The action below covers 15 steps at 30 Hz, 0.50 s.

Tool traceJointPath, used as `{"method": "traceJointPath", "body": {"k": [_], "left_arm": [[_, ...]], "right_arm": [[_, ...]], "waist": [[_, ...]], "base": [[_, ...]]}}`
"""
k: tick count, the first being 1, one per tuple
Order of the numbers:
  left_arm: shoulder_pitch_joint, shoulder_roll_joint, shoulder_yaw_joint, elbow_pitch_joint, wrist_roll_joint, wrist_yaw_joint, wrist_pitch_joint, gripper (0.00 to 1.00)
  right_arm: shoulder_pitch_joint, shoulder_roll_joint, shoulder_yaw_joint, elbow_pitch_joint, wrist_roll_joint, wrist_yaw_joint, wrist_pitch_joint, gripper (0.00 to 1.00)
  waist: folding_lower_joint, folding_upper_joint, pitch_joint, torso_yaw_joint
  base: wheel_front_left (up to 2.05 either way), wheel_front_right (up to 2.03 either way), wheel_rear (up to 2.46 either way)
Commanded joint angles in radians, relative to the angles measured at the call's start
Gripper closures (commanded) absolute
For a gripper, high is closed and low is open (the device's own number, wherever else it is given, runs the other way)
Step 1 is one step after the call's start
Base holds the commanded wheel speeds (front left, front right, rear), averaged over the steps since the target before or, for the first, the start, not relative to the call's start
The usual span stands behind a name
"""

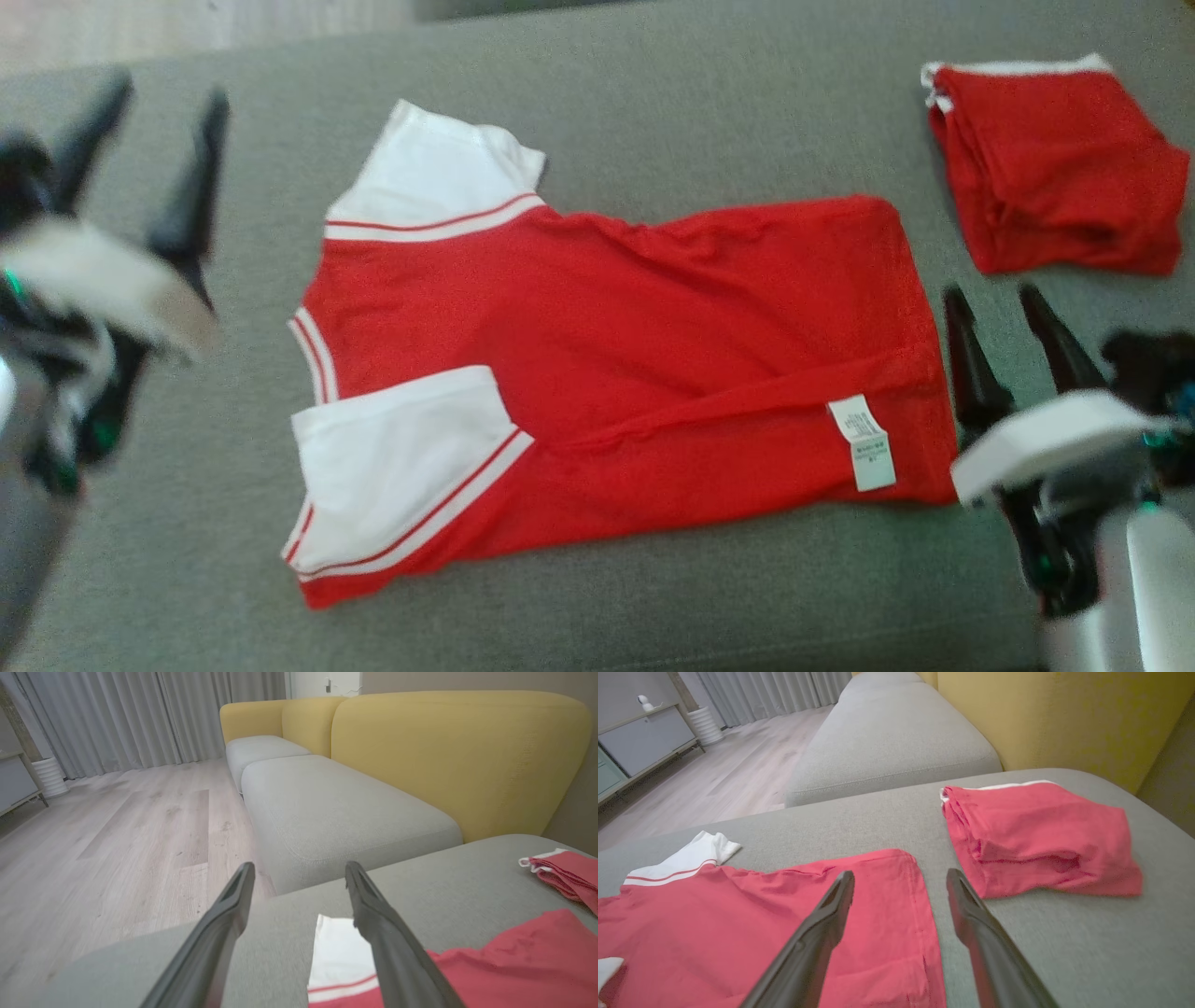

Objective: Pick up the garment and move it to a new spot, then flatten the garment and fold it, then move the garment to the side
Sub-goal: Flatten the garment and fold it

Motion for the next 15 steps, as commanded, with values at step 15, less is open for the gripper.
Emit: {"method": "traceJointPath", "body": {"k": [15], "left_arm": [[-0.421,0.005,-0.024,0.384,0.030,-0.126,0.123,0.00]], "right_arm": [[-0.272,-0.008,0.193,0.025,0.020,0.007,-0.057,0.00]], "waist": [[-0.0002,-0.0001,0.304,-0.191]], "base": [[0.00,0.00,0.00]]}}
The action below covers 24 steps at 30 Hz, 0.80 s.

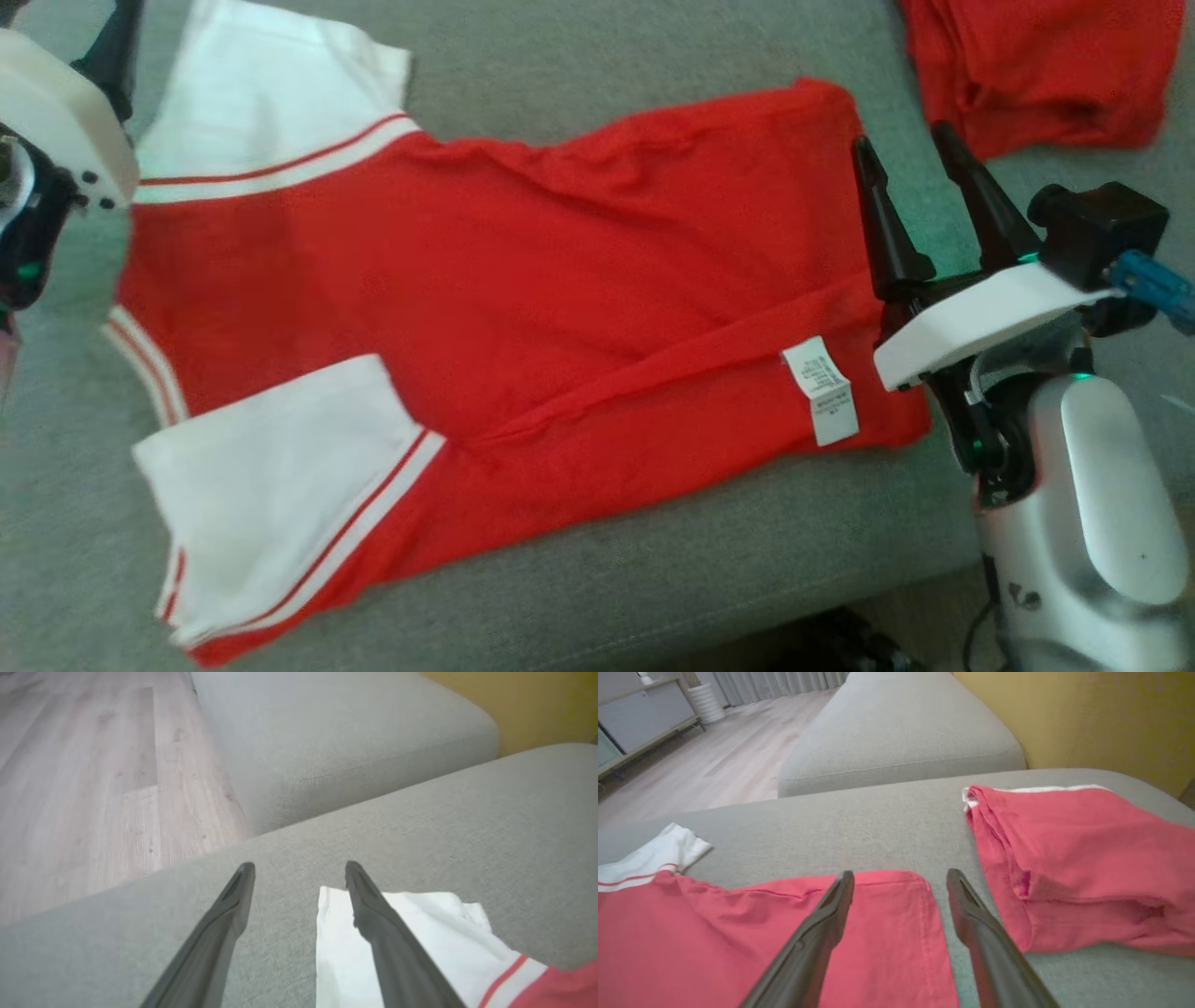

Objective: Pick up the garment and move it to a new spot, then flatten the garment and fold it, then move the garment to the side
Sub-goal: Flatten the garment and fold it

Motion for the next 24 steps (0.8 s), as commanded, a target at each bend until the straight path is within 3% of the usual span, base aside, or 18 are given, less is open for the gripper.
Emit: {"method": "traceJointPath", "body": {"k": [1,10,16,17,18,21,22,24], "left_arm": [[-0.059,0.044,0.039,-0.009,0.004,-0.007,-0.001,0.00],[-0.075,0.056,0.031,0.079,-0.011,-0.030,0.019,0.00],[-0.071,0.066,-0.005,0.101,-0.026,-0.054,0.093,0.00],[-0.070,0.066,-0.012,0.100,-0.031,-0.058,0.106,0.15],[-0.069,0.065,-0.018,0.097,-0.034,-0.062,0.116,0.47],[-0.070,0.063,-0.035,0.084,-0.037,-0.070,0.128,0.82],[-0.071,0.063,-0.041,0.081,-0.036,-0.073,0.126,1.00],[-0.073,0.060,-0.050,0.074,-0.031,-0.077,0.114,1.00]], "right_arm": [[-0.012,-0.005,0.022,-0.028,0.012,0.007,-0.015,0.00],[-0.017,-0.005,0.020,-0.002,0.030,0.007,-0.054,0.00],[-0.027,-0.005,0.023,0.018,0.038,0.007,-0.068,0.00],[-0.030,-0.005,0.024,0.021,0.039,0.007,-0.069,0.00],[-0.034,-0.005,0.024,0.024,0.039,0.007,-0.070,0.00],[-0.047,-0.005,0.024,0.035,0.035,0.007,-0.069,0.00],[-0.054,-0.005,0.024,0.041,0.031,0.007,-0.067,0.00],[-0.072,-0.005,0.022,0.058,0.025,0.007,-0.060,0.00]], "waist": [[-0.0003,0.0000,0.054,-0.052],[-0.0003,0.0000,0.086,-0.085],[-0.0003,0.0000,0.086,-0.091],[-0.0003,0.0000,0.085,-0.091],[-0.0003,0.0000,0.085,-0.090],[-0.0003,0.0000,0.083,-0.086],[-0.0003,0.0000,0.081,-0.083],[-0.0003,0.0000,0.075,-0.077]], "base": [[0.00,0.00,0.00],[0.00,0.00,0.00],[0.00,0.00,0.00],[0.00,0.00,0.00],[0.00,0.00,0.00],[0.00,0.00,0.00],[0.00,0.00,0.00],[0.00,0.00,0.00]]}}
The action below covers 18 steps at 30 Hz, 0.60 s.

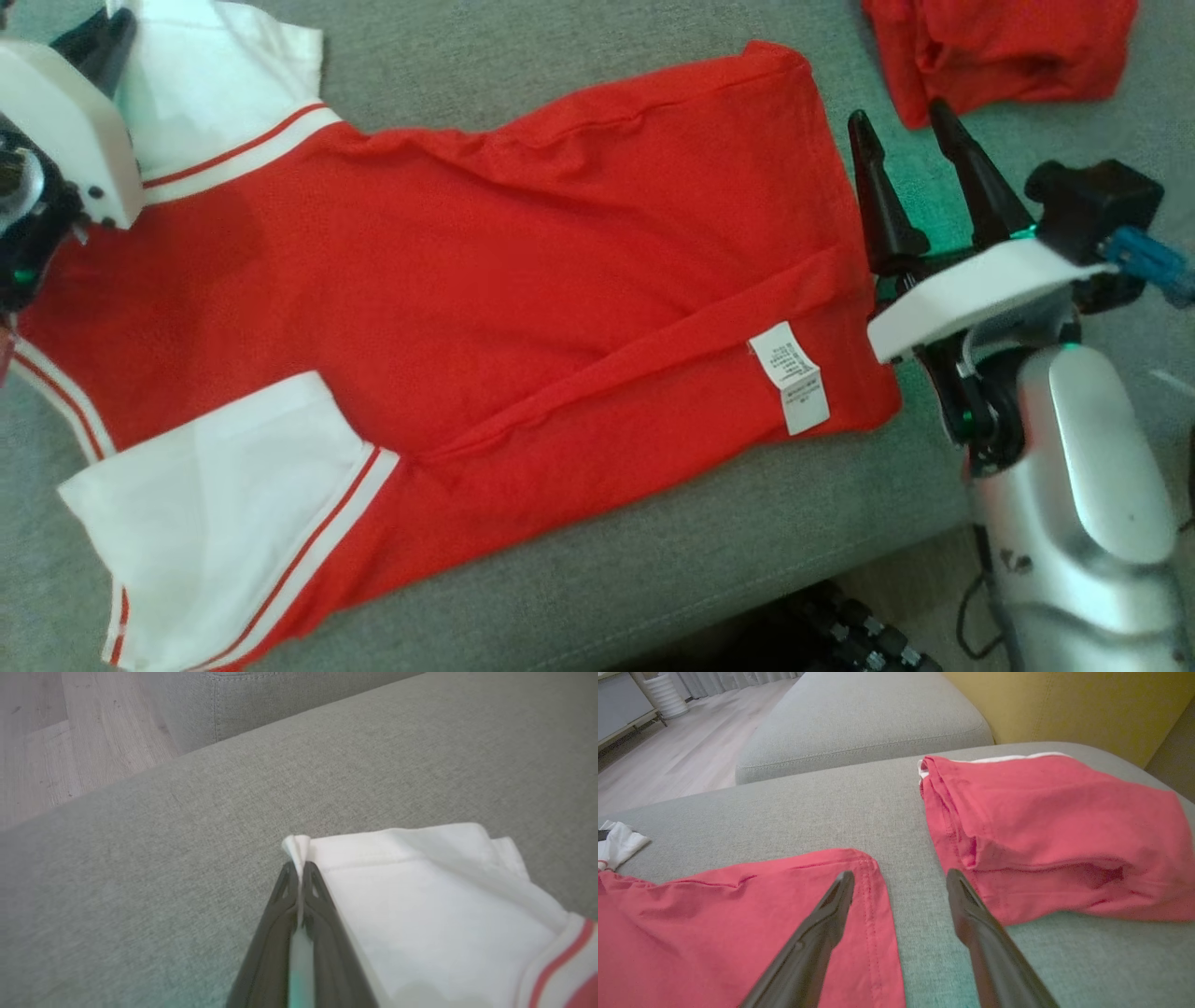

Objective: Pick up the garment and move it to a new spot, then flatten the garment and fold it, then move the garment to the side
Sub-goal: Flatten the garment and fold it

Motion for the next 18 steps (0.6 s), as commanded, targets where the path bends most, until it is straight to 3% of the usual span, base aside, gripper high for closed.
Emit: {"method": "traceJointPath", "body": {"k": [1,16,17,18], "left_arm": [[-0.030,0.043,0.024,-0.024,0.009,-0.004,-0.012,1.00],[-0.061,-0.013,0.022,-0.092,0.037,-0.006,-0.207,1.00],[-0.058,-0.017,0.017,-0.101,0.037,-0.007,-0.212,1.00],[-0.054,-0.020,0.013,-0.110,0.036,-0.008,-0.218,1.00]], "right_arm": [[-0.026,-0.005,0.015,-0.017,-0.014,0.007,0.007,0.00],[-0.272,-0.015,0.017,0.316,-0.138,0.007,0.150,0.00],[-0.281,-0.018,0.018,0.336,-0.139,0.007,0.155,0.05],[-0.289,-0.021,0.017,0.354,-0.137,0.007,0.158,0.18]], "waist": [[0.0000,0.0000,-0.007,0.008],[0.0000,0.0000,-0.054,0.125],[0.0000,0.0000,-0.056,0.134],[0.0000,0.0000,-0.058,0.142]], "base": [[0.00,0.00,0.00],[0.00,0.00,0.00],[0.00,0.00,0.00],[0.00,0.00,0.00]]}}
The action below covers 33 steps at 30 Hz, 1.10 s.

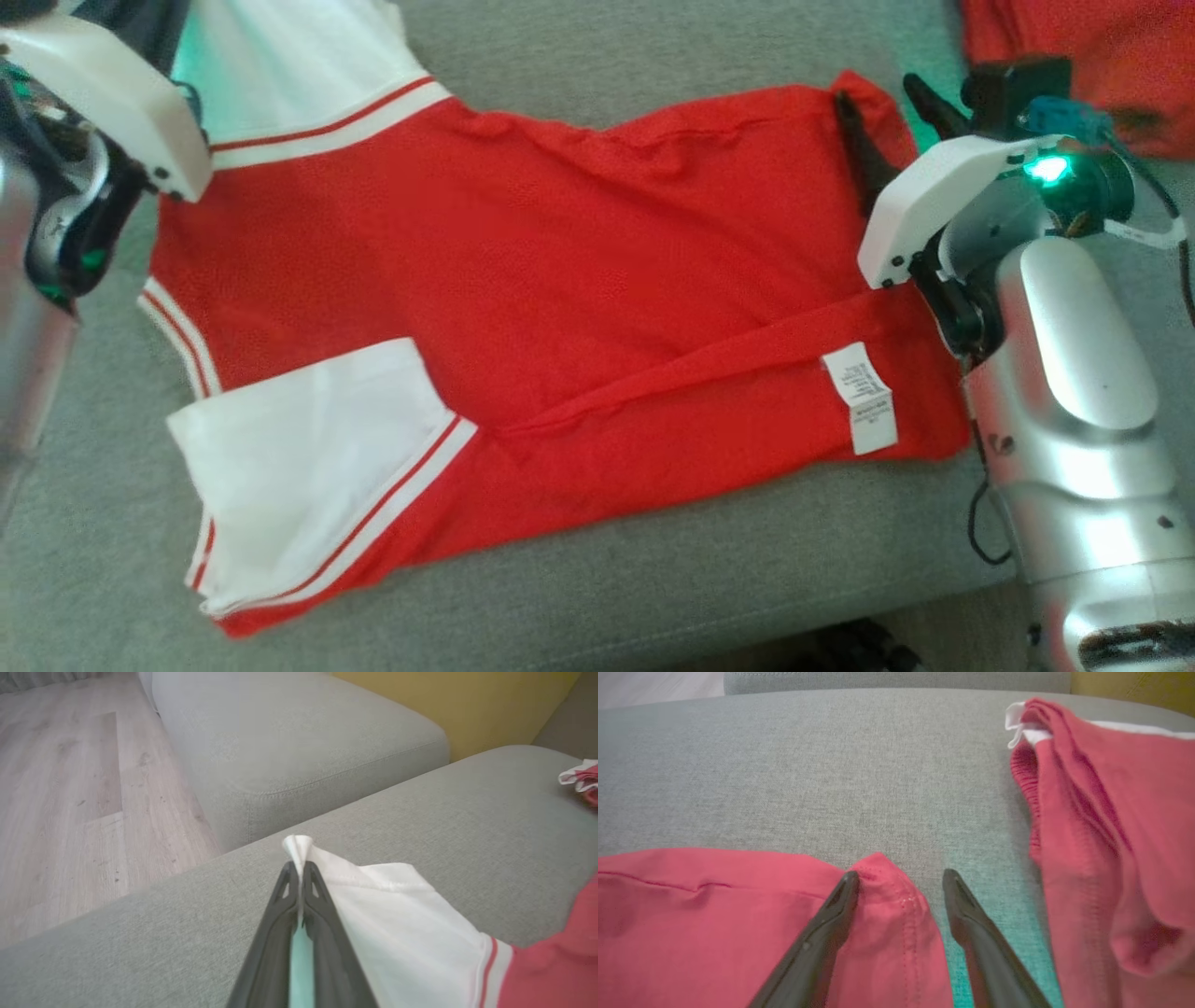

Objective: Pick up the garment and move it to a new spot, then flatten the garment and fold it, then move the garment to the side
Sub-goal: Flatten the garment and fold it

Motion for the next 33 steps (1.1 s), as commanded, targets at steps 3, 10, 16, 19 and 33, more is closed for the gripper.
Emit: {"method": "traceJointPath", "body": {"k": [3,10,16,19,33], "left_arm": [[-0.026,0.028,0.030,-0.058,0.002,-0.006,-0.021,1.00],[-0.004,0.029,0.031,-0.085,-0.006,-0.003,-0.045,1.00],[0.028,0.036,0.040,-0.106,-0.010,0.005,-0.084,1.00],[0.078,0.040,0.048,-0.156,-0.018,0.014,-0.124,1.00],[0.508,0.113,0.048,-0.556,-0.038,0.170,-0.202,1.00]], "right_arm": [[-0.036,-0.006,0.007,0.017,0.011,0.007,0.007,0.60],[-0.074,-0.012,-0.003,0.091,0.013,0.007,-0.021,1.00],[-0.078,-0.018,-0.009,0.102,0.009,0.007,-0.079,1.00],[-0.052,-0.021,-0.023,0.081,0.011,0.007,-0.128,1.00],[0.266,-0.021,-0.108,-0.168,0.015,0.007,-0.169,1.00]], "waist": [[0.0000,0.0000,-0.010,0.030],[0.0000,0.0000,-0.024,0.049],[0.0000,0.0000,-0.059,0.057],[0.0000,0.0000,-0.100,0.067],[0.0000,0.0000,-0.247,0.122]], "base": [[0.00,0.00,0.00],[0.00,0.00,0.00],[0.00,0.00,0.00],[0.00,0.00,0.00],[0.00,0.00,0.00]]}}
